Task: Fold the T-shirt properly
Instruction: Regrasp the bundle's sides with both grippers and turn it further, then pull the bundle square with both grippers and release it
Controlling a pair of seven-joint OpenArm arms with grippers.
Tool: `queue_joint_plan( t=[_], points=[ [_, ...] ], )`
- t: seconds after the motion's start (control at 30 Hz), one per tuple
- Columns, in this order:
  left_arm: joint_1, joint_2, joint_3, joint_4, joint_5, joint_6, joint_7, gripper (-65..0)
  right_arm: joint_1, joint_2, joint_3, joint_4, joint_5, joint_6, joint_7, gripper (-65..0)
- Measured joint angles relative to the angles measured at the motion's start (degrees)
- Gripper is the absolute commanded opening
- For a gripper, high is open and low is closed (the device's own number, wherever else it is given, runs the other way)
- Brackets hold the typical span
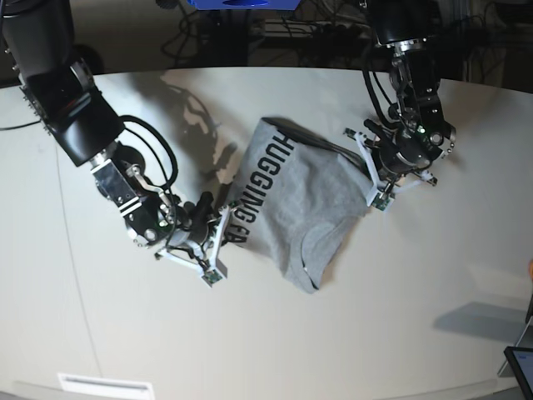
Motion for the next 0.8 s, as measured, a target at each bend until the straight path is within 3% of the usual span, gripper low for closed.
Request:
queue_joint_plan(
  t=[0.27,0.47,0.57,0.67,0.8],
  points=[
    [-5.2,-0.4,0.2,-5.8,-0.4,0.0,-0.6,-65.0,-4.5,3.5,0.4,5.7,0.9,-0.2,1.6,-63.8],
    [-10.0,-1.1,6.5,-10.9,0.7,1.5,-3.0,-65.0,-7.9,5.6,0.8,9.7,0.8,-0.2,2.8,-63.8],
    [-12.1,-0.9,10.3,-13.5,0.7,5.6,-5.2,-65.0,-9.7,6.0,1.1,10.7,0.4,-0.7,4.4,-63.8],
    [-15.8,-0.9,13.5,-17.4,0.7,5.9,-5.0,-65.0,-12.0,6.9,3.0,12.4,1.1,-0.3,4.7,-63.8],
    [-20.2,-0.8,15.0,-22.3,0.7,5.9,-5.6,-65.0,-15.9,8.8,4.6,16.9,1.3,-3.1,4.4,-63.8]
  ],
)
